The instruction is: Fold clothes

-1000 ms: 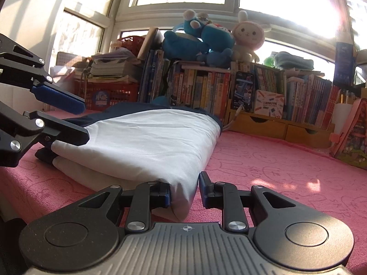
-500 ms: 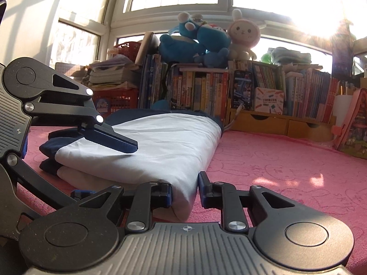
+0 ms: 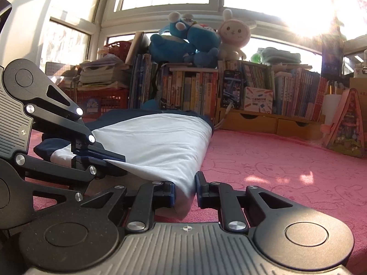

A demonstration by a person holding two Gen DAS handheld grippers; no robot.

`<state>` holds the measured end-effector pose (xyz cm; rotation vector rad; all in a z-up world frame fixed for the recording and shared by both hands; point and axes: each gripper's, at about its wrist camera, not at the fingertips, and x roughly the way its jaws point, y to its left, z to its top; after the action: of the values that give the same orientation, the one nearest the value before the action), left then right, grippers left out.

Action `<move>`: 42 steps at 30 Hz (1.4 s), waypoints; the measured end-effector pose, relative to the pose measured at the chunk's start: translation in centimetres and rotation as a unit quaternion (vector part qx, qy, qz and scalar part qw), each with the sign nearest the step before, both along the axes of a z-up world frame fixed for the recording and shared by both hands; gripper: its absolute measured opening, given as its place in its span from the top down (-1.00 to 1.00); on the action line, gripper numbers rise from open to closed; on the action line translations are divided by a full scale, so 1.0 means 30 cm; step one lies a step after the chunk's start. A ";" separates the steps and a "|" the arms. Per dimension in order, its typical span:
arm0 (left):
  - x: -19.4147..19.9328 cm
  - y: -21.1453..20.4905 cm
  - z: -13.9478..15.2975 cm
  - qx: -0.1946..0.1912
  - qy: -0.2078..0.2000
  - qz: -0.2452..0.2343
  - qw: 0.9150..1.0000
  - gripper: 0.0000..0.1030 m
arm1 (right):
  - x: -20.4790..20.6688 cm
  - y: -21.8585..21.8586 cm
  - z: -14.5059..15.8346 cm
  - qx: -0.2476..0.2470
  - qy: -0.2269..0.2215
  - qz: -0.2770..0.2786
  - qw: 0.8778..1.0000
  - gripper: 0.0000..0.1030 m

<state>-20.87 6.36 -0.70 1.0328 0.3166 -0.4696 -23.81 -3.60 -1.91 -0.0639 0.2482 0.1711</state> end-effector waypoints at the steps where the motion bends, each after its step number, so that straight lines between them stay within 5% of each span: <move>1: 0.006 0.024 -0.005 0.003 0.003 0.019 1.000 0.93 | 0.001 0.000 0.001 0.001 0.002 -0.001 1.000 0.65; 10: 0.007 0.224 -0.042 -0.004 0.027 0.169 0.985 0.92 | 0.000 0.016 -0.006 -0.012 0.008 0.001 1.000 0.65; 13: 0.016 0.291 -0.050 -0.011 0.034 0.243 0.969 0.99 | 0.000 0.012 -0.006 -0.012 0.008 -0.001 1.000 0.65; 15: 0.009 0.352 -0.024 -0.061 0.045 0.288 0.955 0.99 | 0.010 0.002 -0.003 -0.006 0.013 -0.006 1.000 0.66; 20: -0.050 0.452 0.109 -0.314 0.140 0.315 0.884 0.94 | 0.014 -0.015 -0.006 0.001 0.016 0.006 1.000 0.64; 25: -0.089 0.404 0.116 -0.478 0.216 0.269 0.808 0.85 | 0.014 -0.009 -0.021 0.009 0.030 -0.003 1.000 0.46; 31: -0.049 0.367 0.045 -0.584 0.274 0.265 0.717 0.84 | 0.030 -0.032 -0.045 0.048 0.057 -0.005 0.997 0.38; 33: -0.032 0.361 0.025 -0.613 0.286 0.265 0.687 0.78 | 0.037 -0.030 -0.037 0.051 0.058 0.001 0.997 0.61; 36: -0.006 0.349 -0.003 -0.654 0.305 0.262 0.641 0.58 | 0.035 -0.029 -0.014 0.054 0.049 0.011 0.997 0.63; 42: 0.044 0.331 -0.060 -0.711 0.338 0.257 0.561 0.54 | 0.038 -0.038 0.042 0.060 0.032 0.022 0.997 0.63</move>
<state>-19.56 16.28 -2.50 -0.9188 0.7085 -0.3866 -22.67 -4.73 -0.64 0.0549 0.3003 0.2324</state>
